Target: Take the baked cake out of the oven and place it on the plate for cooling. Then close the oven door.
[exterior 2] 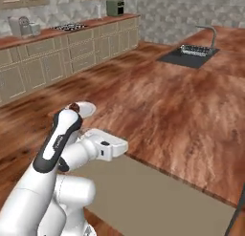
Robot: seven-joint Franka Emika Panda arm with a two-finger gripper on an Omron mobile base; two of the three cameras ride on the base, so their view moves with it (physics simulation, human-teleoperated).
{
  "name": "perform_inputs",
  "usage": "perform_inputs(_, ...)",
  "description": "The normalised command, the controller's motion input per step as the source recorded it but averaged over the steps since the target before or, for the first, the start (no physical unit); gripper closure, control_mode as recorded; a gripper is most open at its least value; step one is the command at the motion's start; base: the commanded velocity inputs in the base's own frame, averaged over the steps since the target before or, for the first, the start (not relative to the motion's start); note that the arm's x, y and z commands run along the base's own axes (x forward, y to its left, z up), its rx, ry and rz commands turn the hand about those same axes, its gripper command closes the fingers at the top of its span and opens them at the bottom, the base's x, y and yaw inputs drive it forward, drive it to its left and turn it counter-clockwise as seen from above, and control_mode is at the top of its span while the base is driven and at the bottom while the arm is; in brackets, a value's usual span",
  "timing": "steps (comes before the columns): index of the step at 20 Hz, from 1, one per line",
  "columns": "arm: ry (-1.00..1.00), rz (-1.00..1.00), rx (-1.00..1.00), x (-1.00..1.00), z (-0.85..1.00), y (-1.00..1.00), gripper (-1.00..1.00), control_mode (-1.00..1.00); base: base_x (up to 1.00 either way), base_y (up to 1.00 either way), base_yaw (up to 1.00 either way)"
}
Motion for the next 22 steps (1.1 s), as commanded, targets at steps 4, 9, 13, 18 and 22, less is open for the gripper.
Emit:
perform_inputs(4,0.0,0.0,0.0,0.0,0.0,0.0,-1.0,1.0,-0.35,0.03,-0.93)
perform_inputs(9,0.0,0.0,0.0,0.0,0.0,0.0,-1.0,1.0,-0.42,0.05,-0.91)
perform_inputs(13,0.0,0.0,0.0,0.0,0.0,0.0,-1.0,1.0,-0.33,0.0,-0.95)
perform_inputs(18,0.0,0.0,0.0,0.0,0.0,0.0,-1.0,1.0,-0.25,0.08,-0.93)
perform_inputs(22,0.0,0.0,0.0,0.0,0.0,0.0,-1.0,1.0,-0.29,0.08,-0.92)
